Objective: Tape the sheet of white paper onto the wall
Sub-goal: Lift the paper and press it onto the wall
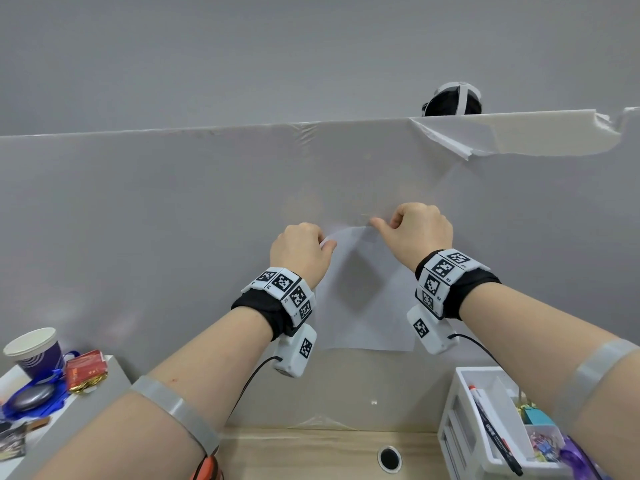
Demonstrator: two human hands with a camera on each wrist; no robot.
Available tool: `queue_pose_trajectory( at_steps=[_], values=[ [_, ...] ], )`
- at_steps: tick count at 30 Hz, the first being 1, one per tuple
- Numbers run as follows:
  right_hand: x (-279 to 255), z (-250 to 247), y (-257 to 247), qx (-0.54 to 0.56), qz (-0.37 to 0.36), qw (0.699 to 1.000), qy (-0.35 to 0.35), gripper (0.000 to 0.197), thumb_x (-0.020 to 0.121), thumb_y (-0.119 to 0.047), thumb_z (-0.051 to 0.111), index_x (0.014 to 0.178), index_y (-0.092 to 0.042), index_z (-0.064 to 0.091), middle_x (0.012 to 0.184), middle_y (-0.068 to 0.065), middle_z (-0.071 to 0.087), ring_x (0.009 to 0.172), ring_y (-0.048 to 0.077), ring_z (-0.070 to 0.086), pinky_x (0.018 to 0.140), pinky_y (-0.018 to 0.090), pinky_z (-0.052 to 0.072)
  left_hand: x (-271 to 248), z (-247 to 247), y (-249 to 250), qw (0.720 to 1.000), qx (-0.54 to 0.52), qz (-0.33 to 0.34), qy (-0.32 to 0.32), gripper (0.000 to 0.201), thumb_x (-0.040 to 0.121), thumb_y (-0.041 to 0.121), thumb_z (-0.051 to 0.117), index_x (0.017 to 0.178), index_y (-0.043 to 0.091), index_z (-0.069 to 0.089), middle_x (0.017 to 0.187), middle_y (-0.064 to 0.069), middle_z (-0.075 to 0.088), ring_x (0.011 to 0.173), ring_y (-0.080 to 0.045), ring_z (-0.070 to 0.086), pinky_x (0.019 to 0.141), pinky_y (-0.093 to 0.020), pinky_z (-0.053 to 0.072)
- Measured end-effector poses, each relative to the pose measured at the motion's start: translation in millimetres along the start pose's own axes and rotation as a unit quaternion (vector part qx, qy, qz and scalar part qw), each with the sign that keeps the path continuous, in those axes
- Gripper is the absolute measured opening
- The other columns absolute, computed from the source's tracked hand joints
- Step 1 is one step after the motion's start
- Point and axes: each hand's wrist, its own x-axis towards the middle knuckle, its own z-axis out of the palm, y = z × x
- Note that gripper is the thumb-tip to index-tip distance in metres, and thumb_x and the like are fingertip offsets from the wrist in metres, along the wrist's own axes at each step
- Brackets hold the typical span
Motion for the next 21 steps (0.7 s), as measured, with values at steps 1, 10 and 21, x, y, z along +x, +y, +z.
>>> queue_pose_trajectory(
  at_steps=[1, 10, 21],
  values=[
    [0, 0, 1, 0.002, 0.003, 1.000, 0.004, 0.038, 0.080, -0.052, 0.065, 0.063, -0.019, 0.060, 0.070, 0.000, 0.068, 0.071, 0.030, 0.063, 0.066, 0.032, 0.047, 0, 0, 0, 1.000, -0.001, 0.000, 0.000, 0.036, 0.089, 0.036, 0.061, 0.064, 0.009, 0.063, 0.066, -0.010, 0.067, 0.067, -0.036, 0.062, 0.063, -0.038, 0.056],
    [5, 5, -7, 0.002, -0.015, 1.000, 0.012, 0.036, 0.079, -0.051, 0.065, 0.064, -0.018, 0.062, 0.070, 0.001, 0.068, 0.071, 0.030, 0.063, 0.067, 0.032, 0.048, 1, 2, -1, 1.000, -0.007, 0.007, -0.001, 0.036, 0.089, 0.036, 0.061, 0.065, 0.010, 0.064, 0.066, -0.010, 0.068, 0.066, -0.035, 0.062, 0.063, -0.038, 0.056],
    [2, 15, -21, -0.001, -0.037, 0.999, -0.003, 0.033, 0.079, -0.046, 0.063, 0.064, -0.018, 0.060, 0.069, 0.002, 0.068, 0.070, 0.031, 0.064, 0.069, 0.035, 0.053, 2, -1, -1, 1.000, 0.000, 0.014, 0.002, 0.034, 0.089, 0.034, 0.060, 0.066, 0.009, 0.064, 0.066, -0.010, 0.067, 0.066, -0.036, 0.062, 0.062, -0.038, 0.055]
  ],
)
